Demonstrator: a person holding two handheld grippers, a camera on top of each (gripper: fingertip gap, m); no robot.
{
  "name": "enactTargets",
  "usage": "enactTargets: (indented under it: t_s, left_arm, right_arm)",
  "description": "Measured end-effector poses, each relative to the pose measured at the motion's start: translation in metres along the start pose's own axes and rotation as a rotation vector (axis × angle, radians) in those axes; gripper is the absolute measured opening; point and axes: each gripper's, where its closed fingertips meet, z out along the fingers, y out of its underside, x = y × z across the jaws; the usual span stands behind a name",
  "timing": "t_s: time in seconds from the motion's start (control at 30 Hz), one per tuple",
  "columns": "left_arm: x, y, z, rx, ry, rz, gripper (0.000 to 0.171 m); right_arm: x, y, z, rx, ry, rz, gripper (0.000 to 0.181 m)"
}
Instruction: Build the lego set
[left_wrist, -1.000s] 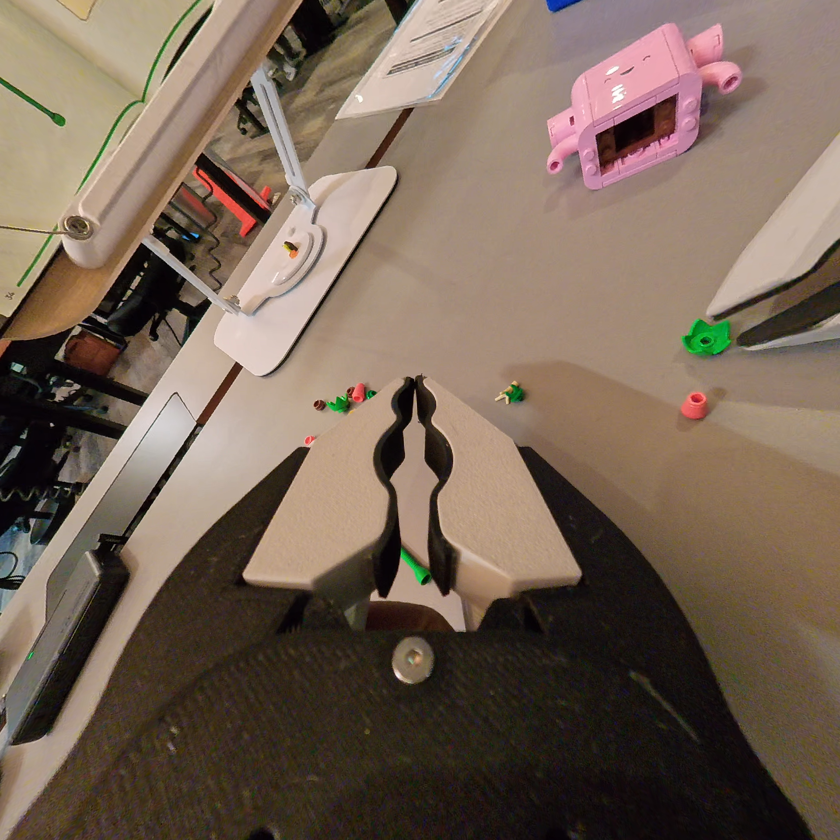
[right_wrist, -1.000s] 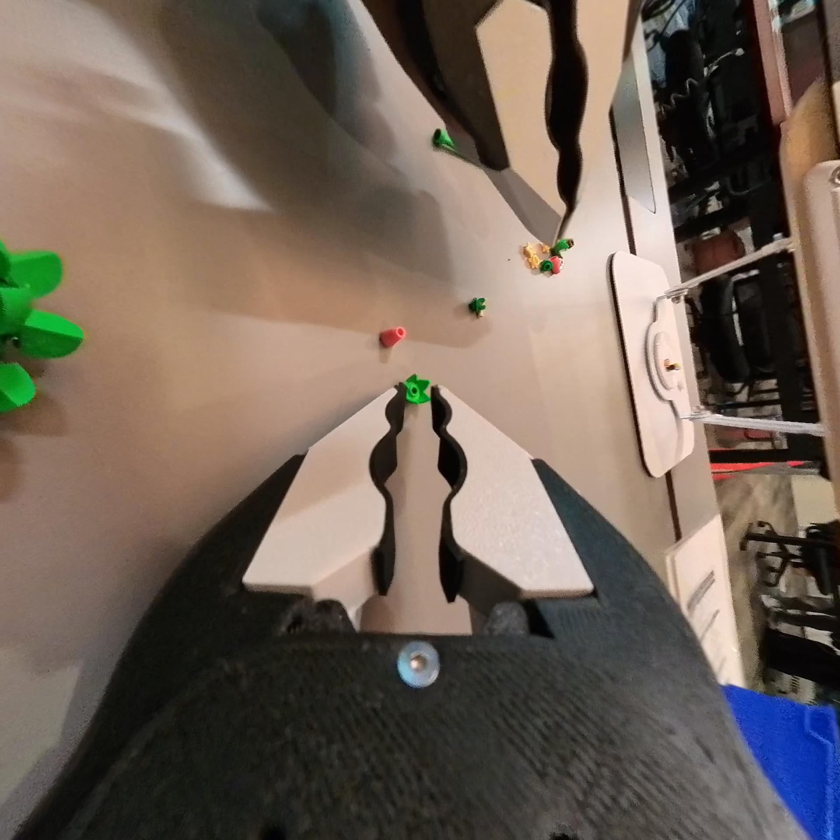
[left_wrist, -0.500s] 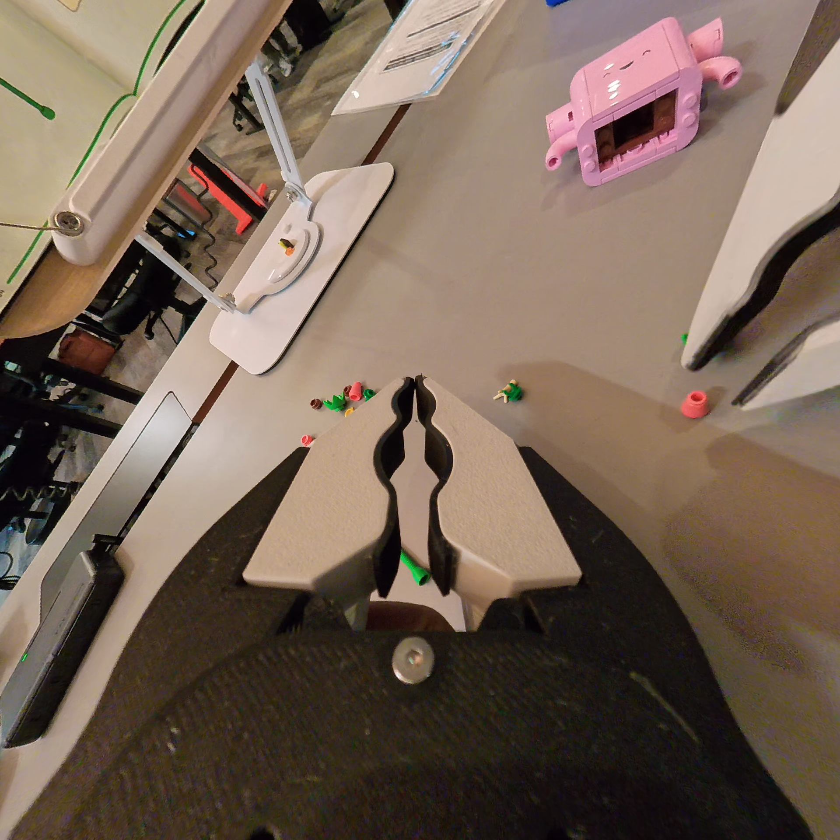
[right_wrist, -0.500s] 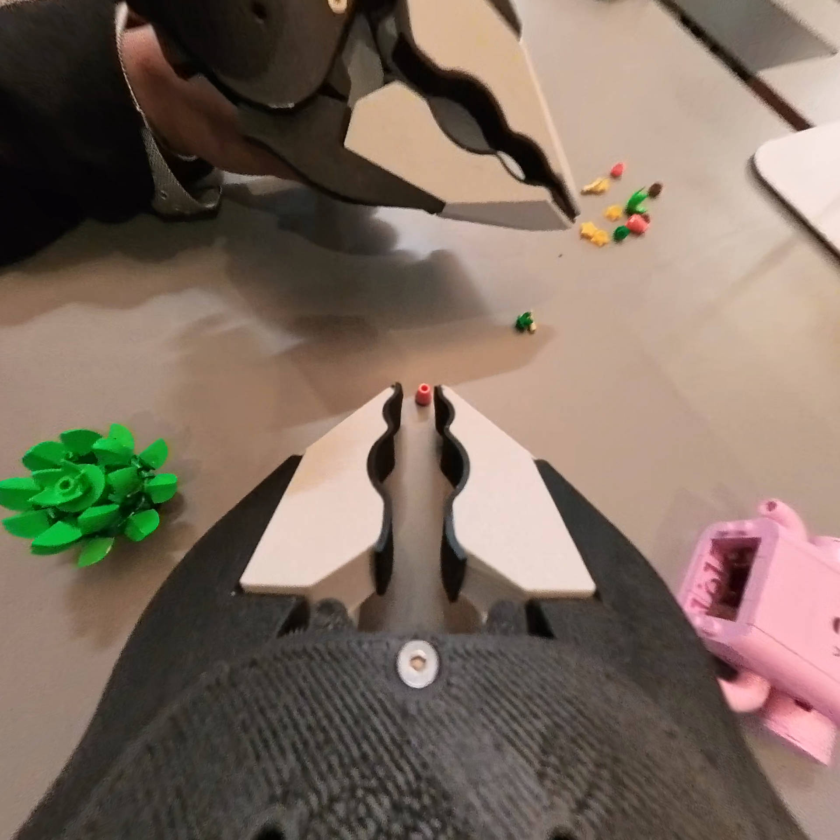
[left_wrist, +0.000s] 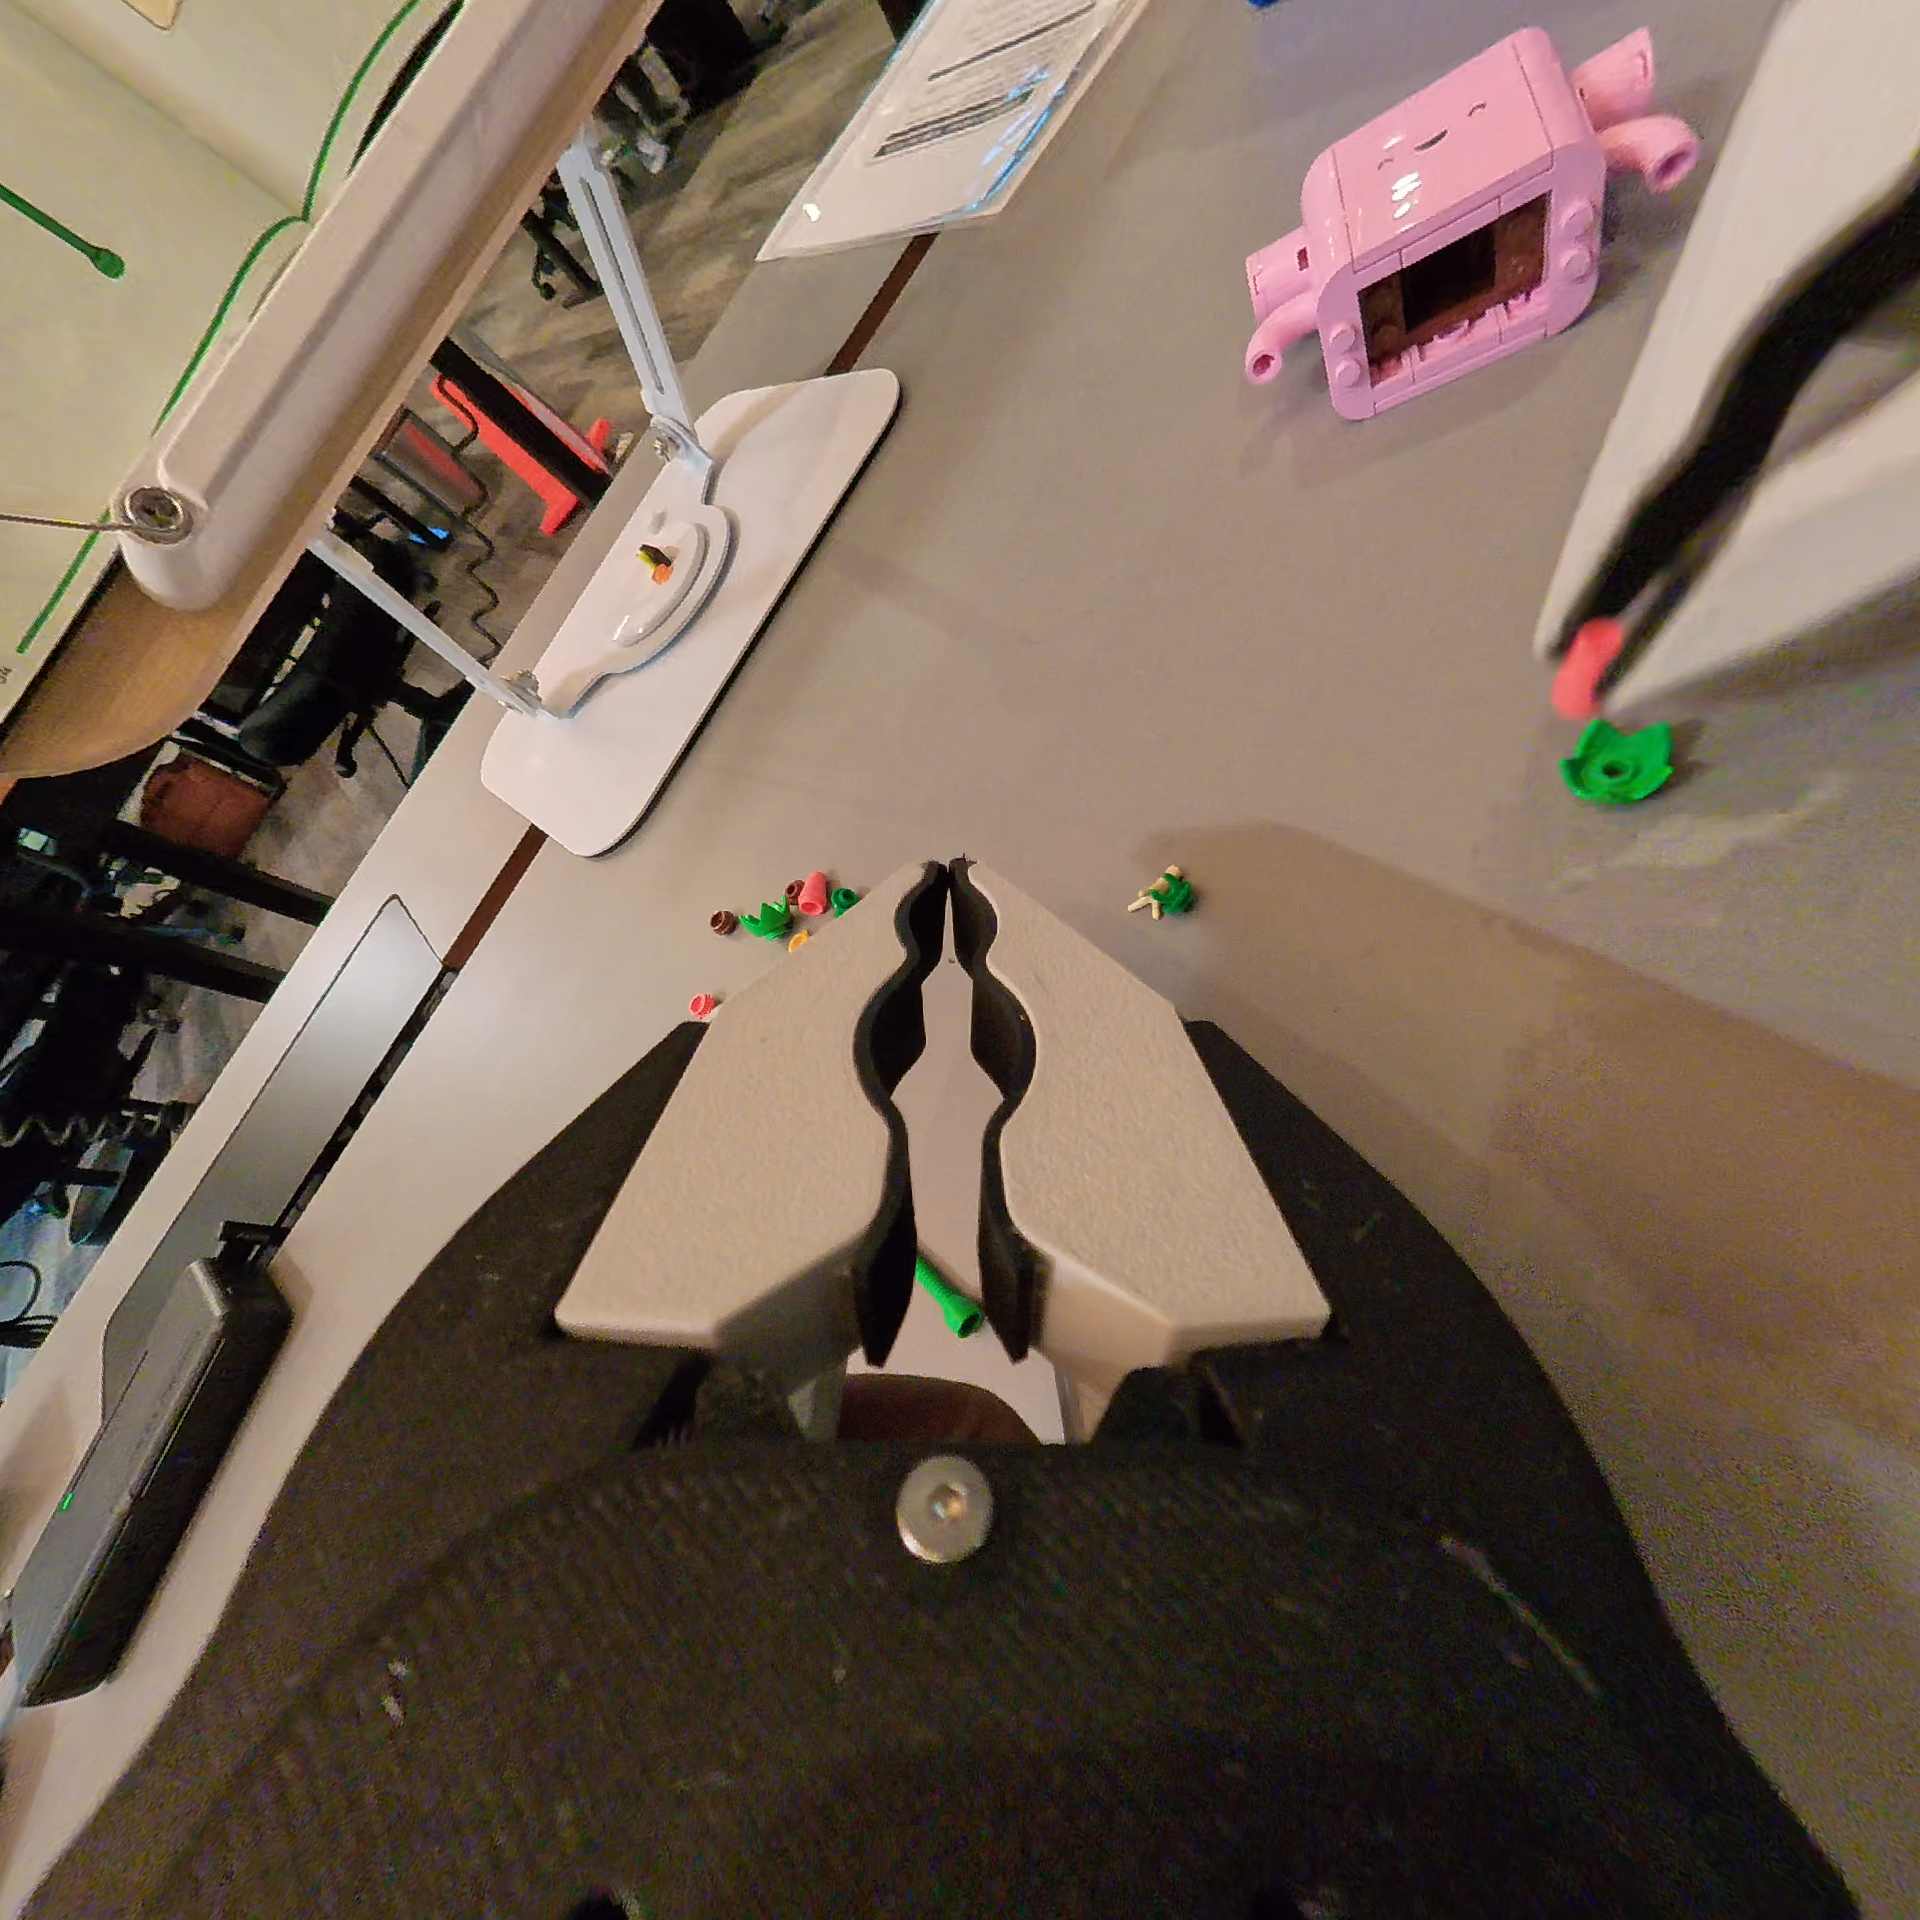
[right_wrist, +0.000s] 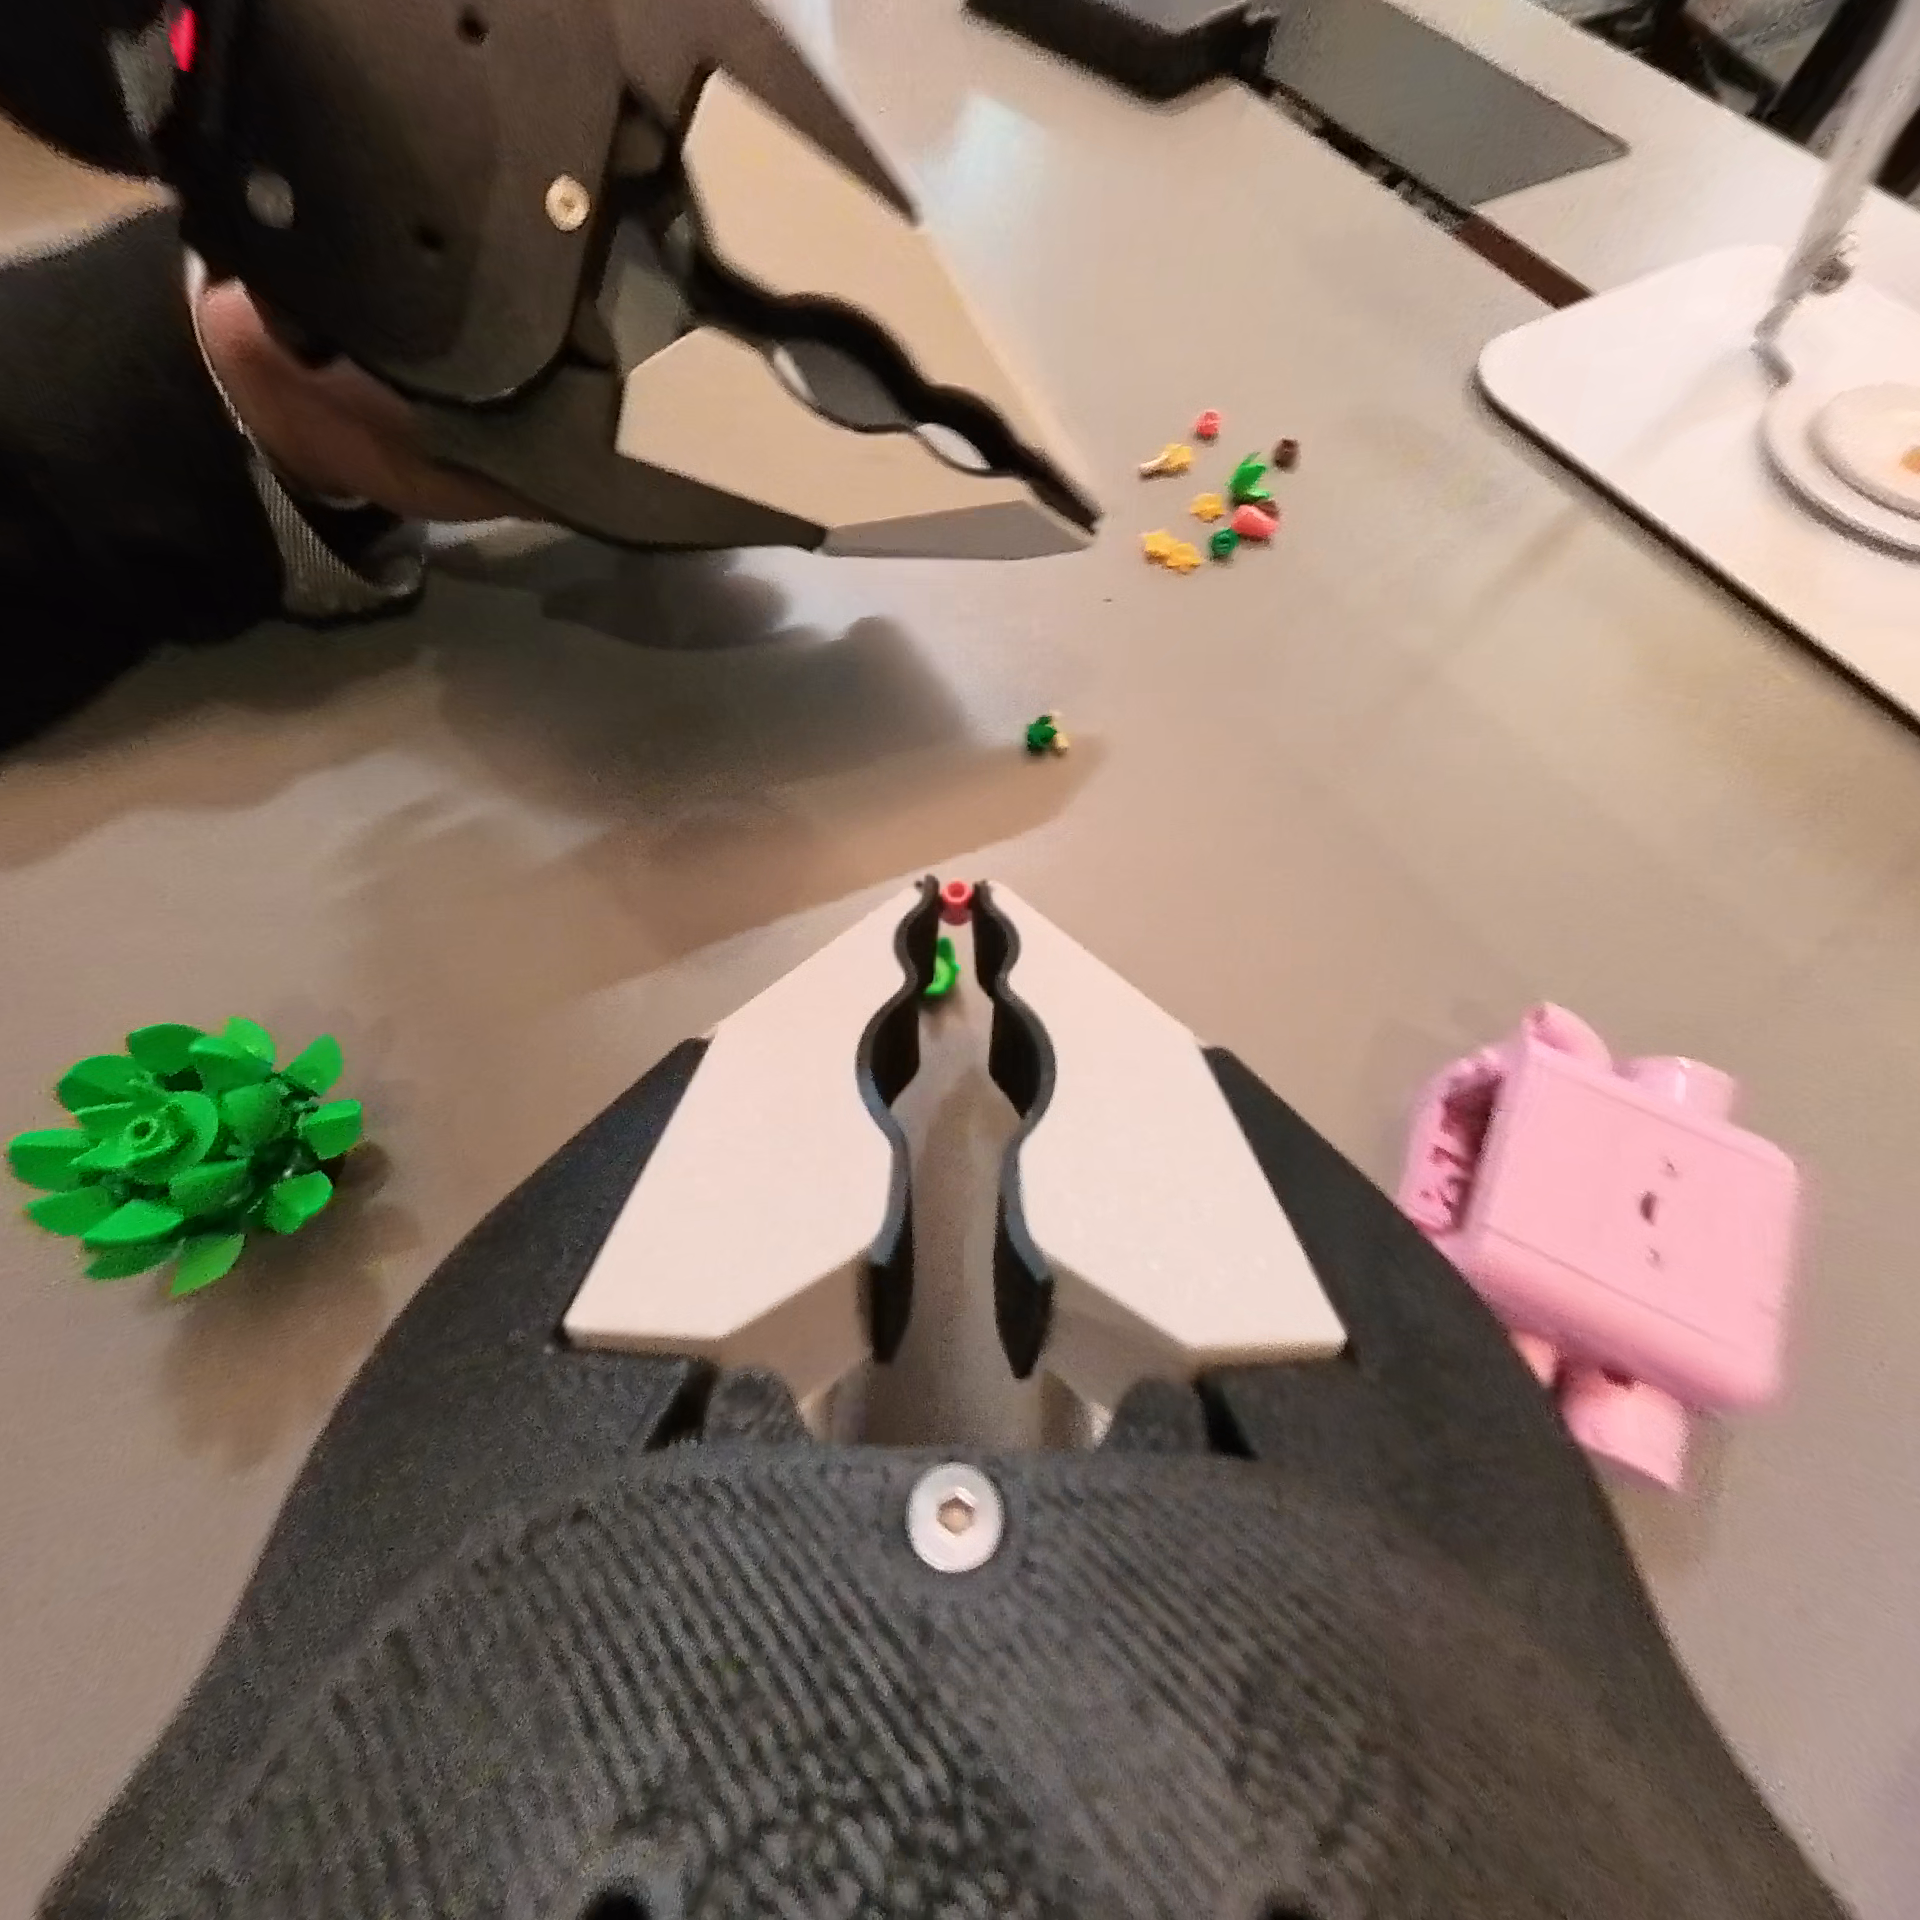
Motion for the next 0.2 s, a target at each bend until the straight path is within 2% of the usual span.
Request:
enactTargets:
  t_s: [0.1,0.2]
  left_arm:
    - [0.0001,-0.0002,0.0003,-0.001,0.001,0.001,0.001]
    - [0.0016,0.0001,0.0012,-0.004,0.005,0.006,0.001]
  right_arm:
    - [0.0065,0.0039,-0.0103,0.032,-0.073,0.089,0.005]
    - [0.0038,0.0099,-0.0073,0.009,-0.089,0.083,0.005]
